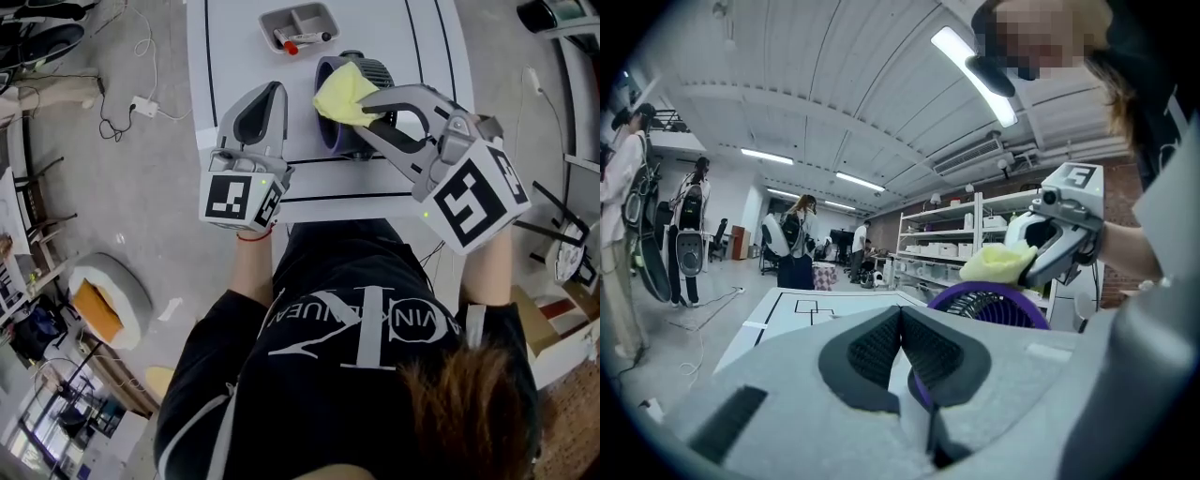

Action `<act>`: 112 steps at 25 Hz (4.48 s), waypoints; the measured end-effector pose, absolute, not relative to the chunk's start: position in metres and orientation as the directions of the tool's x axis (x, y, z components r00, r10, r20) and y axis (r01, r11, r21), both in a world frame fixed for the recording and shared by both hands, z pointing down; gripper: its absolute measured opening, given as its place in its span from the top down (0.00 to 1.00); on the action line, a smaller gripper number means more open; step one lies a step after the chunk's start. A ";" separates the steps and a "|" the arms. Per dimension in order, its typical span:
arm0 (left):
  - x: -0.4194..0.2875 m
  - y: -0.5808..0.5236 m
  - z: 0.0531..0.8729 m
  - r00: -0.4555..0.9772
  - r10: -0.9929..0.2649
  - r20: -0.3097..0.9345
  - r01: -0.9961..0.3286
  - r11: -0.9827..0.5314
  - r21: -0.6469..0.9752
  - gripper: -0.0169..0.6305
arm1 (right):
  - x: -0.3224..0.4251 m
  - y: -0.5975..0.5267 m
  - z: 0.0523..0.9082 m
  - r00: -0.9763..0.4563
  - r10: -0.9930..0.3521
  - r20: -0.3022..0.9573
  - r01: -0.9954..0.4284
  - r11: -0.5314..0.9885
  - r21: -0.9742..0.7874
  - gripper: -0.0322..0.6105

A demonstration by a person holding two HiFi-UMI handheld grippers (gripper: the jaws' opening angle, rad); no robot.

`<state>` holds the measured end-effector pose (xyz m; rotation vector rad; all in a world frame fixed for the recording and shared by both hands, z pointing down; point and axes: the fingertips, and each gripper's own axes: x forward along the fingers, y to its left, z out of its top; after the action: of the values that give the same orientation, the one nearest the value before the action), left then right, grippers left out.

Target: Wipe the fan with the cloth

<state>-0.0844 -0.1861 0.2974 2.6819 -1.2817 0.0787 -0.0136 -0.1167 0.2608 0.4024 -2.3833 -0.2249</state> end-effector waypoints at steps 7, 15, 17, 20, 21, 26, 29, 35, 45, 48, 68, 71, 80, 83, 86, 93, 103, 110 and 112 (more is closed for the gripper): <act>-0.084 -0.169 0.297 0.649 -0.751 0.121 -0.761 -0.638 0.120 0.96 | -0.016 -0.097 0.268 -0.696 -0.379 0.610 -0.275 0.925 0.262 0.90; -0.089 -0.147 0.299 0.664 -0.737 0.130 -0.748 -0.655 0.109 0.96 | -0.022 -0.078 0.280 -0.677 -0.418 0.607 -0.332 0.908 0.255 0.90; -0.088 -0.143 0.299 0.666 -0.734 0.131 -0.746 -0.657 0.109 0.96 | -0.022 -0.074 0.283 -0.674 -0.424 0.605 -0.341 0.905 0.254 0.90; -0.085 -0.138 0.299 0.671 -0.729 0.135 -0.741 -0.662 0.112 0.96 | -0.020 -0.069 0.287 -0.667 -0.430 0.609 -0.352 0.902 0.252 0.90; -0.085 -0.135 0.300 0.673 -0.727 0.137 -0.739 -0.664 0.112 0.96 | -0.021 -0.067 0.288 -0.665 -0.431 0.610 -0.355 0.901 0.250 0.90; -0.092 -0.127 0.304 0.672 -0.726 0.143 -0.740 -0.663 0.113 0.96 | -0.025 -0.060 0.300 -0.655 -0.441 0.614 -0.374 0.895 0.244 0.90; -0.098 -0.124 0.306 0.670 -0.728 0.146 -0.742 -0.660 0.114 0.96 | -0.029 -0.059 0.306 -0.639 -0.450 0.624 -0.379 0.890 0.255 0.90; -0.110 -0.108 0.309 0.664 -0.733 0.147 -0.748 -0.654 0.113 0.96 | -0.035 -0.046 0.318 -0.622 -0.471 0.626 -0.411 0.876 0.251 0.90; -0.127 -0.093 0.317 0.660 -0.733 0.163 -0.751 -0.650 0.114 0.96 | -0.041 -0.045 0.326 -0.586 -0.517 0.623 -0.464 0.845 0.265 0.90; -0.130 -0.089 0.326 0.668 -0.721 0.187 -0.744 -0.657 0.123 0.96 | -0.043 -0.046 0.327 -0.578 -0.525 0.625 -0.474 0.839 0.266 0.90; -0.051 -0.053 0.392 0.790 -0.468 0.397 -0.518 -0.855 0.023 0.77 | -0.031 -0.045 0.309 -0.631 -0.602 0.489 -0.578 0.785 0.221 0.90; -0.036 -0.051 0.406 0.787 -0.418 0.454 -0.466 -0.885 -0.007 0.74 | -0.027 -0.045 0.306 -0.624 -0.613 0.484 -0.585 0.777 0.230 0.90; -0.012 -0.054 0.426 0.739 -0.412 0.532 -0.384 -0.908 -0.169 0.90 | -0.016 -0.043 0.300 -0.609 -0.637 0.472 -0.610 0.757 0.235 0.90; -0.011 -0.056 0.426 0.749 -0.405 0.525 -0.393 -0.909 -0.140 0.90 | -0.012 -0.045 0.301 -0.605 -0.644 0.469 -0.619 0.750 0.232 0.90; -0.007 -0.059 0.424 0.760 -0.390 0.521 -0.389 -0.914 -0.117 0.91 | -0.010 -0.050 0.300 -0.601 -0.647 0.470 -0.621 0.748 0.235 0.90; 0.008 -0.053 0.414 0.788 -0.370 0.493 -0.387 -0.919 -0.071 0.91 | -0.004 -0.050 0.290 -0.581 -0.660 0.476 -0.628 0.736 0.253 0.90; 0.033 -0.047 0.427 0.798 -0.389 0.460 -0.389 -0.916 -0.099 0.93 | 0.012 -0.047 0.305 -0.535 -0.696 0.478 -0.669 0.695 0.264 0.90; 0.055 -0.044 0.420 0.798 -0.417 0.434 -0.429 -0.900 -0.076 0.94 | 0.031 -0.047 0.301 -0.507 -0.727 0.463 -0.710 0.657 0.254 0.90; 0.057 -0.045 0.421 0.797 -0.428 0.427 -0.449 -0.892 -0.055 0.94 | 0.033 -0.049 0.302 -0.507 -0.729 0.460 -0.719 0.652 0.240 0.90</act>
<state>0.0573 -0.0450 0.4212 2.9310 -0.7159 0.6784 0.0335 -0.0486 0.3024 1.1240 -2.3406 -0.0248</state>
